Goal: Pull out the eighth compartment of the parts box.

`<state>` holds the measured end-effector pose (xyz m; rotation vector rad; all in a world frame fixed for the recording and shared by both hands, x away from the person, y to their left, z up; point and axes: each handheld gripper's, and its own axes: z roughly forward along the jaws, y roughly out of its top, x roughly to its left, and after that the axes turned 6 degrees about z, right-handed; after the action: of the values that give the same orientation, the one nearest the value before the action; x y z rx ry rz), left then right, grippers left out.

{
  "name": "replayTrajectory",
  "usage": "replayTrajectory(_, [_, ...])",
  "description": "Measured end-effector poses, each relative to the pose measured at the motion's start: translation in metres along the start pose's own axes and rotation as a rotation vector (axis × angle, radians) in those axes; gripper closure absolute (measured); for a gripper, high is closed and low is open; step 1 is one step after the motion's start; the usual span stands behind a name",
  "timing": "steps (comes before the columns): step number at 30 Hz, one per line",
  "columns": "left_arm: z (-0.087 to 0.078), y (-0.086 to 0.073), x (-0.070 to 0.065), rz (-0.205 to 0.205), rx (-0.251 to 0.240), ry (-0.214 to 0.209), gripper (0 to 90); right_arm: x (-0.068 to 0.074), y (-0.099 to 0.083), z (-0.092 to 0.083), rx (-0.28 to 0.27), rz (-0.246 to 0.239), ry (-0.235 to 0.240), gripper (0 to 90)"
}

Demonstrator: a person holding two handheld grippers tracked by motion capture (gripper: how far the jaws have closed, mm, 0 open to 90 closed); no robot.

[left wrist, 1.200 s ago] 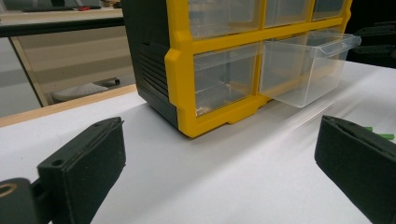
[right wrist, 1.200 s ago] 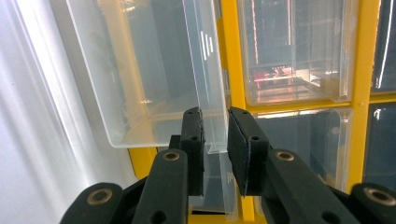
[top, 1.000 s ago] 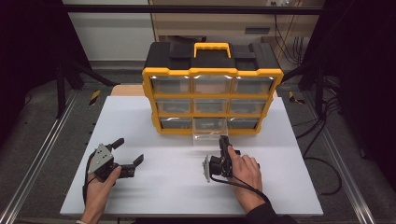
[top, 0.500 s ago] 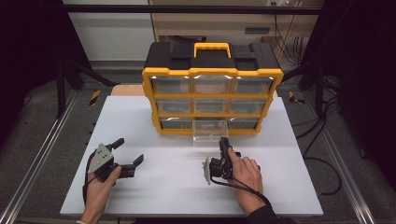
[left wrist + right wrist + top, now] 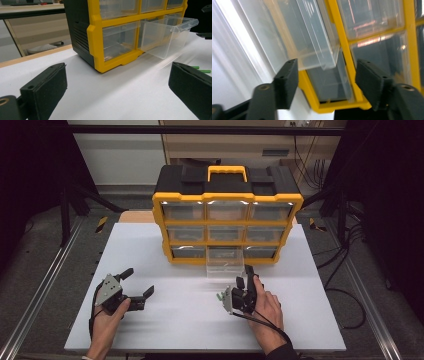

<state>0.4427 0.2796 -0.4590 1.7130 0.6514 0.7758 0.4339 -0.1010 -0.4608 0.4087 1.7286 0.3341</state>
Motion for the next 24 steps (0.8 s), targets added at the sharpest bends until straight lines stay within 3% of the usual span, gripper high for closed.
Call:
replayTrajectory(1, [0.0,0.0,0.0,-0.001,0.001,0.0,1.4,-0.002,-0.005,0.001,0.012,0.043,0.005,29.7])
replayTrajectory(4, [0.001,-0.001,0.0,0.001,0.003,0.001,1.4,-0.004,-0.009,0.002,0.039,0.082,0.024,26.0])
replayTrajectory(6, [0.001,0.0,-0.001,0.004,0.006,0.0,1.4,-0.006,-0.017,0.004,0.072,0.167,0.055,22.5])
replayTrajectory(10, [0.002,0.0,-0.002,0.009,0.009,-0.003,1.4,-0.01,-0.024,0.007,0.094,0.177,0.079,19.7])
replayTrajectory(13, [0.002,0.0,-0.002,0.007,0.008,-0.003,1.4,-0.011,-0.029,0.008,0.108,0.246,0.096,18.2])
replayTrajectory(24, [0.001,-0.001,-0.002,0.004,0.012,-0.004,1.4,-0.032,-0.051,0.011,0.122,0.54,0.225,14.2])
